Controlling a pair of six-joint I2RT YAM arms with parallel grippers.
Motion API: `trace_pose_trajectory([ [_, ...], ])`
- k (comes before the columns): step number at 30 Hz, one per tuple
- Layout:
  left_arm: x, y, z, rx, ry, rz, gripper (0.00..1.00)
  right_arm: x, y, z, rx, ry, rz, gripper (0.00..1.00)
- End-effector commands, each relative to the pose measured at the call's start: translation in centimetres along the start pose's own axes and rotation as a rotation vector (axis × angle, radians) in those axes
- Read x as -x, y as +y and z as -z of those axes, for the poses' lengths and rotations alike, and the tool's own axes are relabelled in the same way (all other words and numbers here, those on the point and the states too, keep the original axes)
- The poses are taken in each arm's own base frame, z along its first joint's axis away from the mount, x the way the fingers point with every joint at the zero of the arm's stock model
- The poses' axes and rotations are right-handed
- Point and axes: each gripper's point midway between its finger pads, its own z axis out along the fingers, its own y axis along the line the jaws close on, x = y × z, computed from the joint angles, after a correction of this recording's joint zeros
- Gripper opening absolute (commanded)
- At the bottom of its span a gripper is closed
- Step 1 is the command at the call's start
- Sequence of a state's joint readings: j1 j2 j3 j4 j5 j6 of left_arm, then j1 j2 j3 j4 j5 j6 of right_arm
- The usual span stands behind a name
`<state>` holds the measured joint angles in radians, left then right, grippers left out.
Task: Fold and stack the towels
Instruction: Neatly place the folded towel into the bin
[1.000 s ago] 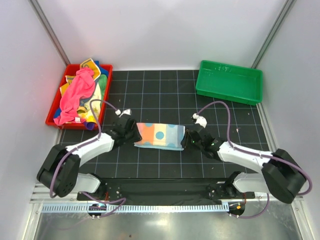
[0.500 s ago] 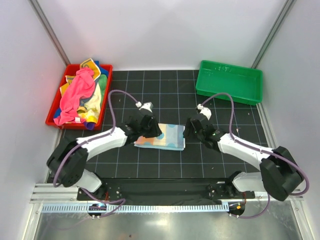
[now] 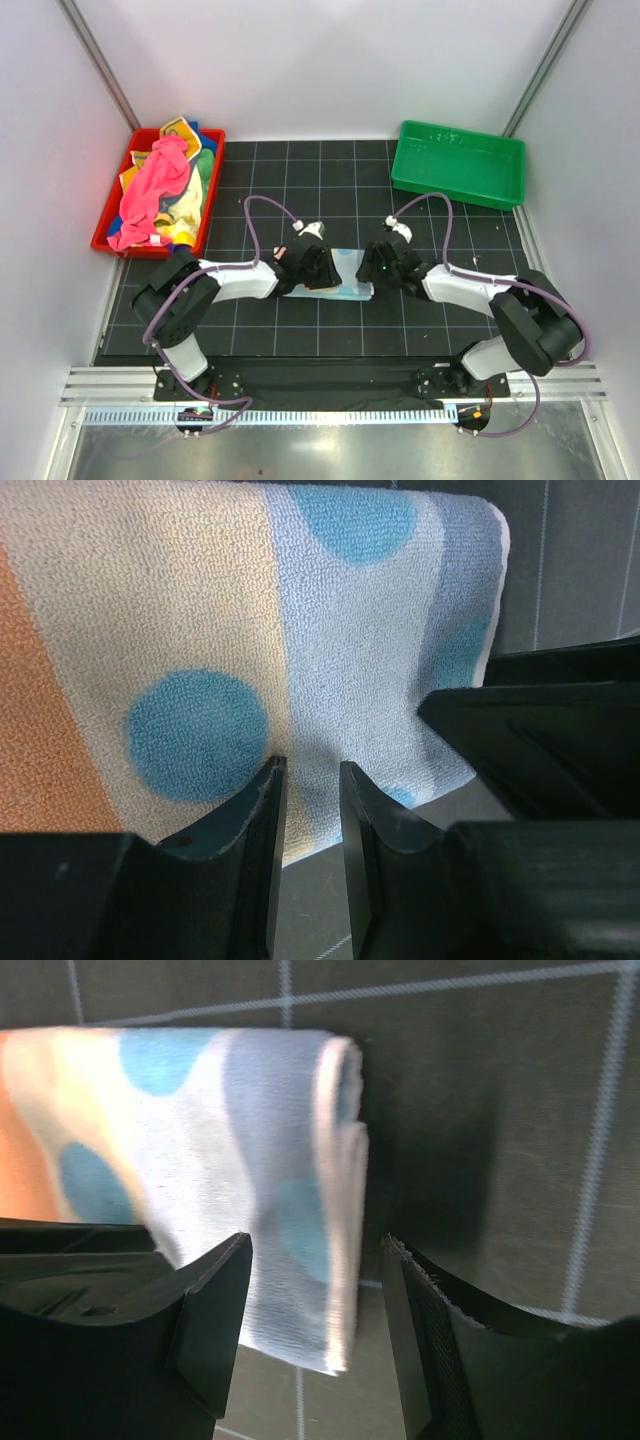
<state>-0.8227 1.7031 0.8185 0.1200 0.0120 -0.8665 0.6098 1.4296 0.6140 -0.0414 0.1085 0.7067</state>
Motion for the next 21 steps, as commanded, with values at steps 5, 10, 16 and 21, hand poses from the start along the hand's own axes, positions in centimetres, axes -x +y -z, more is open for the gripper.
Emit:
trace_pose_trajectory([
  [5, -1.3, -0.5, -0.7, -0.012, 0.015, 0.004, 0.31, -1.7, 0.8, -1.2, 0.004, 0.001, -0.011, 0.59],
  [10, -0.5, -0.5, 0.0, 0.009, -0.013, -0.003, 0.31, -1.5, 0.3, -1.4, -0.03, -0.008, -0.003, 0.38],
  [16, 3.8, -2.2, 3.9, 0.044, -0.124, -0.052, 0.32, 0.9, -0.1, -0.4, -0.113, -0.049, 0.072, 0.12],
  [21, 9.0, -4.1, 10.6, 0.076, -0.282, -0.089, 0.35, 4.1, 0.3, -0.1, -0.202, -0.092, 0.178, 0.01],
])
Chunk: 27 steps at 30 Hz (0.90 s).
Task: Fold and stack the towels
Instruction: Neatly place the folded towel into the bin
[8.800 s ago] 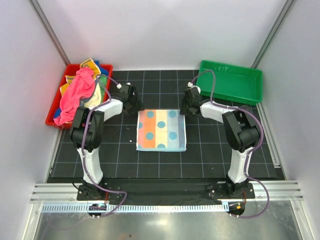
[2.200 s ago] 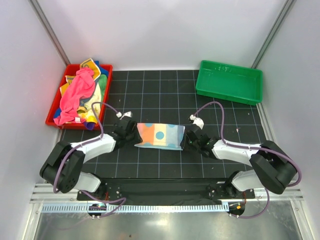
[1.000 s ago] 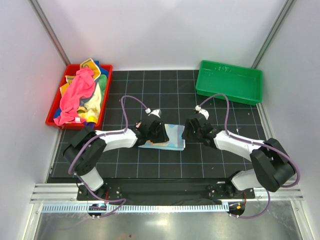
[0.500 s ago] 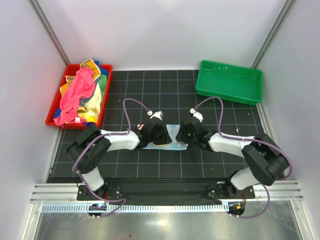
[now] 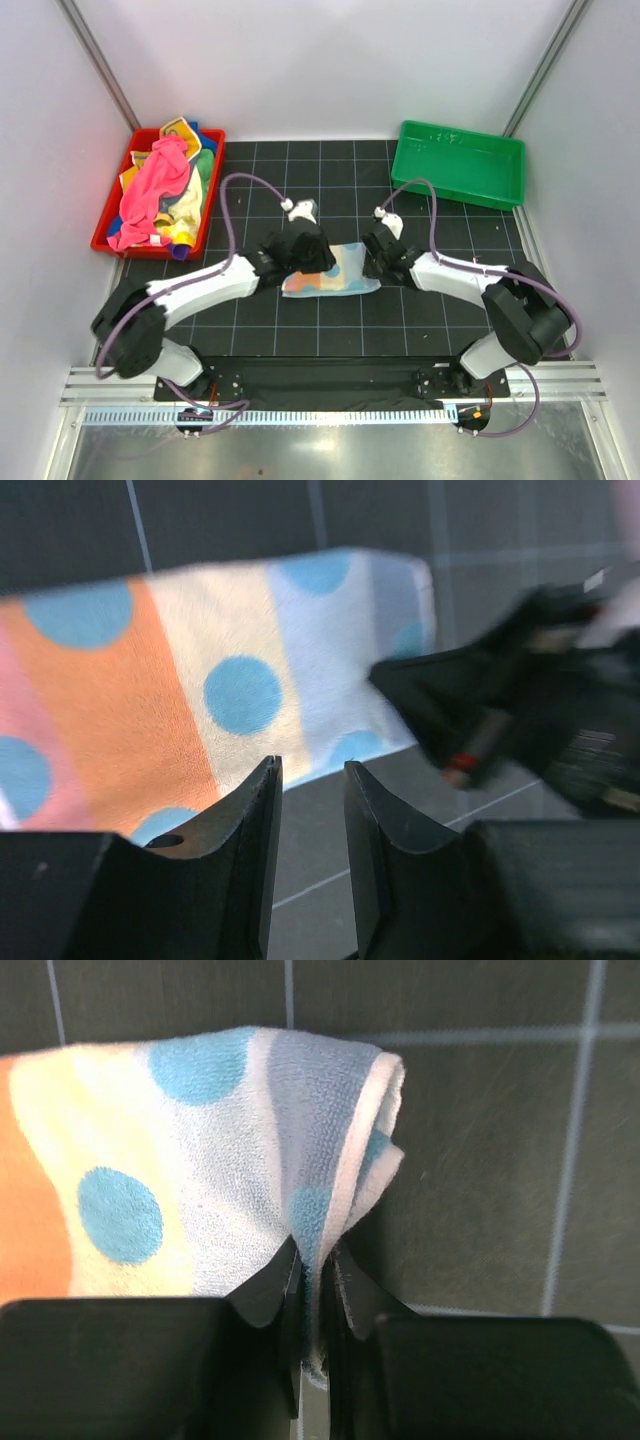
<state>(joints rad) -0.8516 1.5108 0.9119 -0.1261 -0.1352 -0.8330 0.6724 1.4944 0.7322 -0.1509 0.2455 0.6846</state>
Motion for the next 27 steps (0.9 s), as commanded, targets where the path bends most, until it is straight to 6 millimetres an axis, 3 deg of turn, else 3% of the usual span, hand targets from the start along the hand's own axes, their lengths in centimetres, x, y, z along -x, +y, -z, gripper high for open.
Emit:
trace_pose_trajectory([
  [1, 6.5, -1.6, 5.8, 0.019, -0.185, -0.034, 0.35, 3.5, -0.6, 0.0, -0.118, -0.069, 0.112, 0.01],
  [2, 6.9, -1.4, 6.7, 0.033, -0.2, -0.039, 0.36, 5.2, -0.1, 0.0, -0.145, -0.099, 0.125, 0.01],
  [4, 8.1, -1.8, 8.9, 0.011, -0.239, -0.043, 0.36, 5.7, -0.3, -1.5, -0.202, -0.083, 0.186, 0.01],
  [5, 8.1, -1.5, 9.5, 0.024, -0.24, -0.049, 0.36, 7.7, 0.6, -1.5, -0.217, -0.116, 0.194, 0.01],
  [6, 8.2, -1.3, 10.0, 0.028, -0.244, -0.055, 0.36, 8.5, 0.7, -1.9, -0.243, -0.122, 0.225, 0.01],
  [7, 8.6, -1.3, 11.1, 0.019, -0.263, -0.058, 0.36, 8.2, 0.5, -3.5, -0.287, -0.095, 0.262, 0.01],
  [8, 8.4, -0.8, 11.4, 0.034, -0.258, -0.067, 0.37, 10.8, 1.4, -3.4, -0.311, -0.139, 0.261, 0.01],
  [11, 8.7, -0.3, 13.2, 0.038, -0.277, -0.093, 0.38, 13.9, 2.8, -6.0, -0.355, -0.148, 0.298, 0.01],
  [15, 8.5, 1.8, 15.1, 0.117, -0.266, -0.151, 0.39, 18.6, 2.7, -9.5, -0.402, -0.161, 0.29, 0.01],
  [16, 8.5, 2.1, 15.4, 0.124, -0.269, -0.155, 0.39, 21.5, 4.0, -9.4, -0.386, -0.208, 0.276, 0.01],
  [17, 8.6, 2.4, 16.1, 0.126, -0.275, -0.165, 0.4, 21.2, 3.3, -11.0, -0.411, -0.178, 0.29, 0.01],
  [19, 8.4, 3.0, 16.6, 0.139, -0.267, -0.182, 0.41, 23.2, 2.8, -11.9, -0.42, -0.192, 0.278, 0.01],
  [20, 8.6, 3.2, 17.3, 0.14, -0.275, -0.192, 0.41, 25.9, 3.6, -11.1, -0.414, -0.243, 0.272, 0.01],
  [21, 8.5, 3.6, 17.7, 0.156, -0.273, -0.198, 0.41, 25.7, 2.9, -12.8, -0.438, -0.226, 0.285, 0.01],
  [22, 8.6, 3.7, 17.9, 0.158, -0.273, -0.202, 0.41, 28.6, 3.0, -12.0, -0.428, -0.283, 0.25, 0.01],
  [24, 8.6, 3.4, 18.8, 0.138, -0.277, -0.201, 0.42, 29.3, 1.6, -13.1, -0.454, -0.276, 0.257, 0.01],
  [27, 8.3, 3.5, 20.0, 0.116, -0.273, -0.207, 0.42, 32.1, -0.4, -12.6, -0.48, -0.338, 0.225, 0.01],
])
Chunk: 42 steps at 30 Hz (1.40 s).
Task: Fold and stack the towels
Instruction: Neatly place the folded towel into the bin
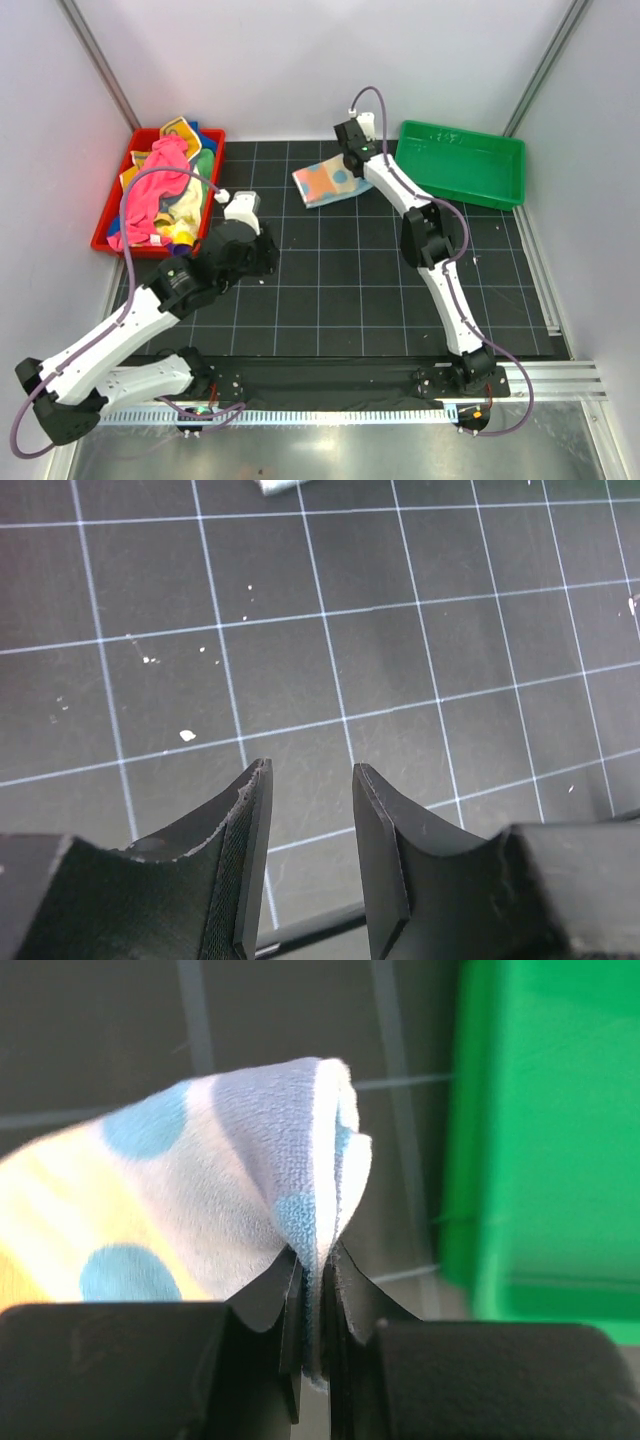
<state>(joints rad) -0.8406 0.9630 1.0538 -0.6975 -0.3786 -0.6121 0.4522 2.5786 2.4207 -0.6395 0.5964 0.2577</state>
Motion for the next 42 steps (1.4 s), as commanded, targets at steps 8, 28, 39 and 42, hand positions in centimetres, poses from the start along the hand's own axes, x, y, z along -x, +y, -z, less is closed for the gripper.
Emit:
trace_pose_trajectory([
  [8, 1.5, 3.6, 5.2, 0.055, -0.065, -0.056, 0.43, 6.9, -8.2, -0.2, -0.158, -0.144, -0.043, 0.01],
  [28, -1.5, 6.4, 4.4, 0.133, -0.03, -0.115, 0.45, 10.8, -14.8, 1.6, -0.258, -0.181, -0.064, 0.01],
  [39, -2.0, 7.1, 3.7, 0.175, -0.002, -0.138, 0.46, 8.9, -18.8, -0.8, -0.188, -0.083, -0.102, 0.01],
  [42, -2.1, 7.1, 3.6, 0.171, 0.002, -0.138, 0.46, 7.9, -20.2, -1.8, -0.165, -0.049, -0.108, 0.01],
])
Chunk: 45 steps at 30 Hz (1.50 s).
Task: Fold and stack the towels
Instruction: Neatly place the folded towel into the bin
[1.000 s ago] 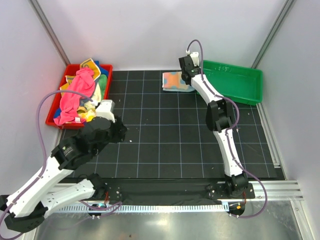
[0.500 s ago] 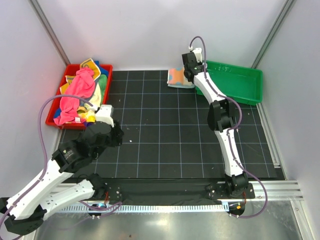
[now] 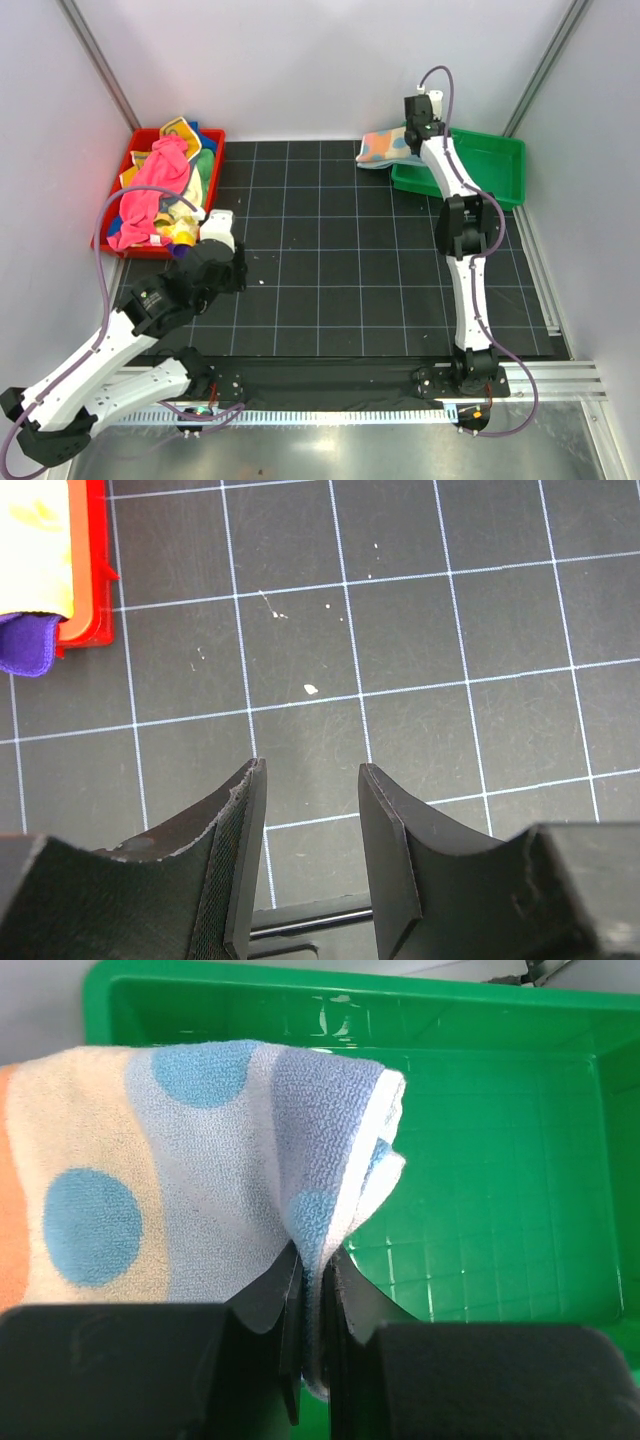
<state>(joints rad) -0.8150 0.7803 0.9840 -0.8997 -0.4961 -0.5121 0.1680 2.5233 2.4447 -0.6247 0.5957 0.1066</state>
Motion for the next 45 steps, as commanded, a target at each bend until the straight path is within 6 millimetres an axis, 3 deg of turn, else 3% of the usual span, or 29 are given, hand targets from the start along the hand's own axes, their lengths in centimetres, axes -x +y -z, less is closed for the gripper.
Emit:
trace_pose_trajectory([
  [1, 0.1, 0.3, 0.0, 0.006, -0.004, -0.013, 0.46, 3.0, -2.9, 1.8, 0.055, -0.021, -0.048, 0.01],
  [10, -0.2, 0.1, -0.2, 0.004, 0.01, -0.024, 0.46, 1.2, -5.6, -0.4, 0.047, 0.032, -0.043, 0.01],
  [23, -0.1, -0.1, -0.2, -0.011, 0.009, -0.023, 0.46, -3.9, -7.2, -3.7, -0.038, 0.131, -0.003, 0.01],
  [28, -0.2, -0.3, -0.3, -0.016, 0.014, -0.027, 0.46, -4.8, -8.4, -4.5, -0.099, 0.139, 0.034, 0.01],
  [36, -0.3, -0.2, -0.3, -0.02, 0.016, -0.026, 0.46, -6.5, -8.4, -5.7, -0.125, 0.156, 0.046, 0.01],
  [37, -0.3, -0.2, -0.3, -0.02, 0.014, -0.025, 0.46, -6.9, -10.1, -6.4, -0.151, 0.168, 0.033, 0.01],
  [45, -0.4, -0.2, -0.5, -0.018, 0.025, -0.027, 0.46, -7.2, -11.6, -7.2, -0.18, 0.173, 0.004, 0.01],
])
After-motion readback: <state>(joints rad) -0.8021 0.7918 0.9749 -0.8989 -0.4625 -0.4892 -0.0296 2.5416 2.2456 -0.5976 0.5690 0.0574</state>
